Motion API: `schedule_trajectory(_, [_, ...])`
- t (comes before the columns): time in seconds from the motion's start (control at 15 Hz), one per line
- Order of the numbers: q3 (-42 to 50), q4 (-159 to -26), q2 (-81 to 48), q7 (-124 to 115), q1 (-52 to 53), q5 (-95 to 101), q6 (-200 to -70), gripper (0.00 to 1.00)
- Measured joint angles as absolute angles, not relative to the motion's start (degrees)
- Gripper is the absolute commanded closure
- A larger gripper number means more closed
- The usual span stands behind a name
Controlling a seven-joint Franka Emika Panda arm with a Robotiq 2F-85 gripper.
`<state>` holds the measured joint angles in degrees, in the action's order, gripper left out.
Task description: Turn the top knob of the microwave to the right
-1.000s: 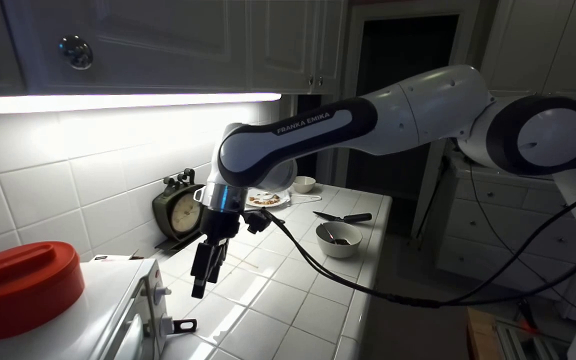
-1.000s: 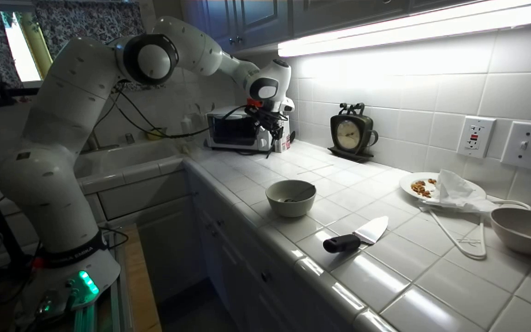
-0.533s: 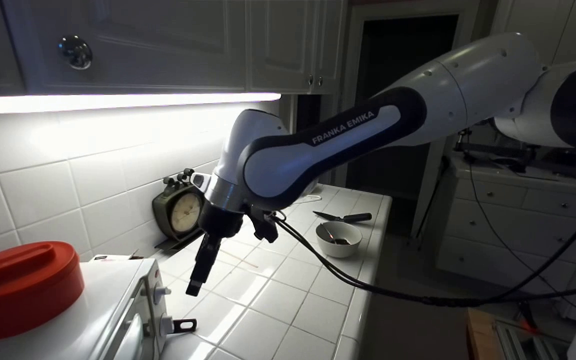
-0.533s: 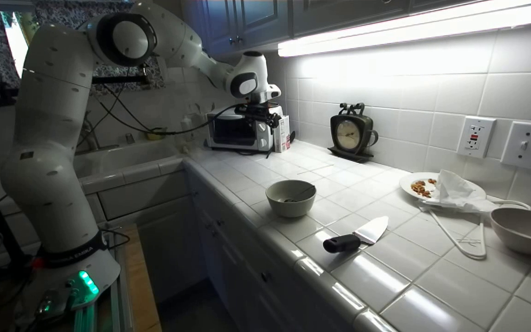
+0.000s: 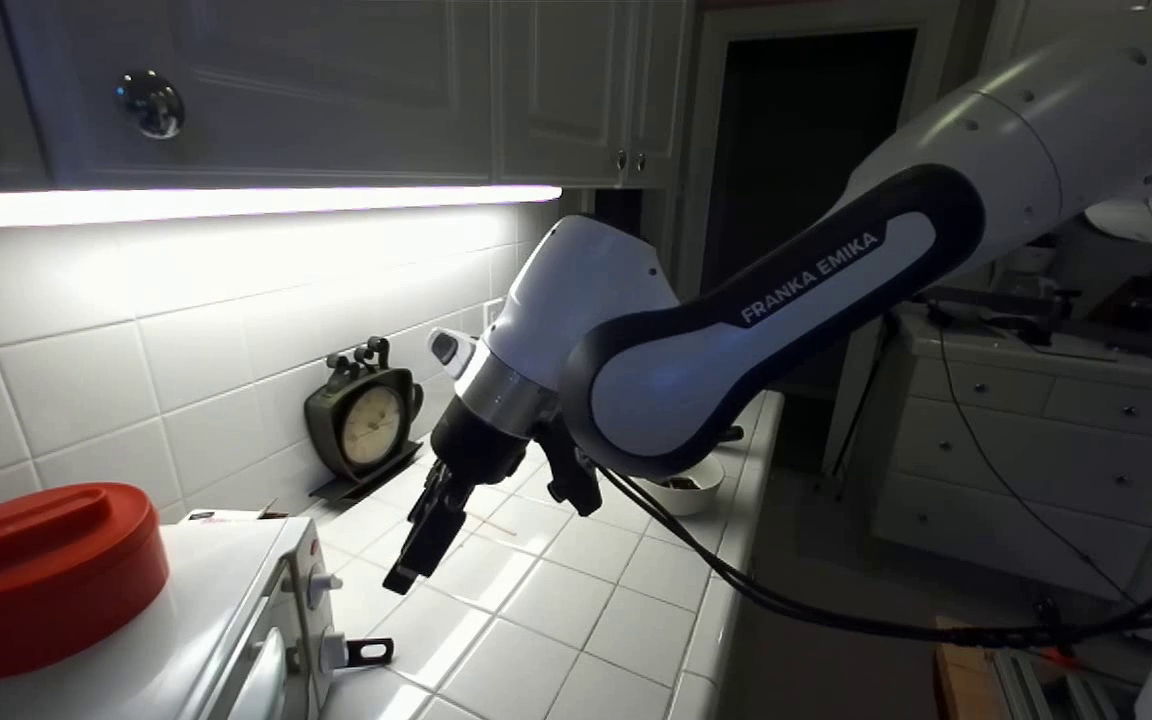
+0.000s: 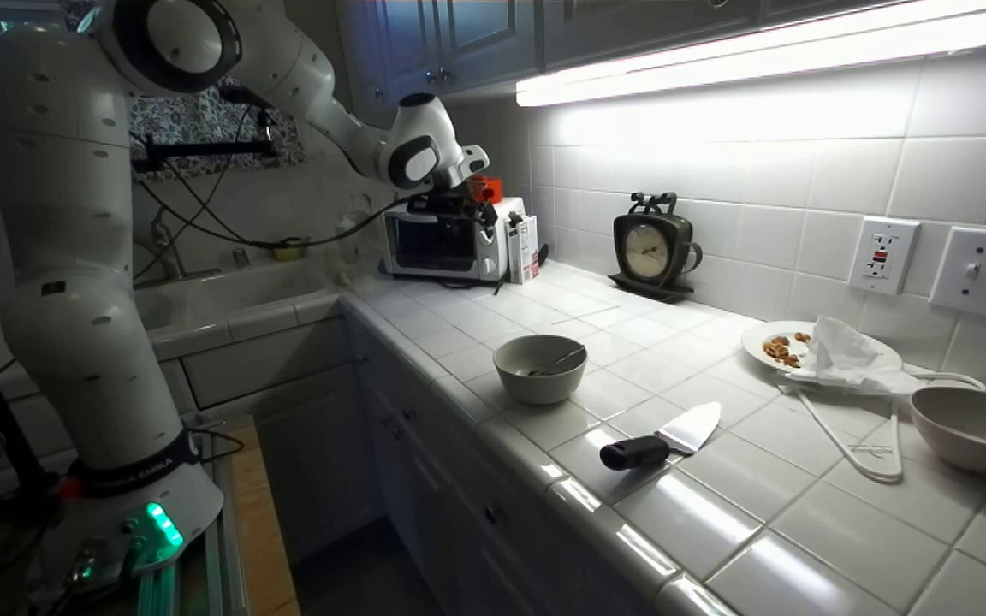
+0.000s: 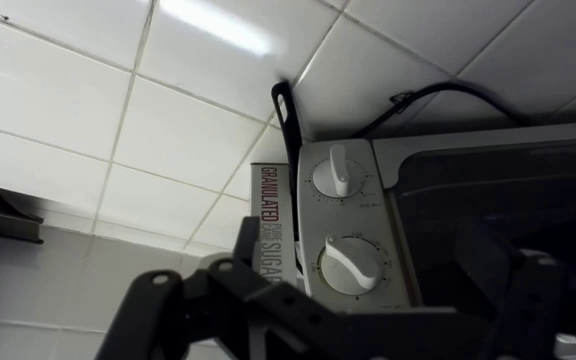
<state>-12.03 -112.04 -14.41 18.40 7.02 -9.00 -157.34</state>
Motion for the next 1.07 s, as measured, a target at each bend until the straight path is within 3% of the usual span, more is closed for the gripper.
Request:
schedule_trajectory(0.6, [-10.52, -112.22, -2.51, 5.08, 7.68, -5.97, -135.13, 0.0])
schedule_trajectory(1.07, [-10.34, -112.18, -1.61, 4.41, 7.68, -5.96, -134.1, 0.0])
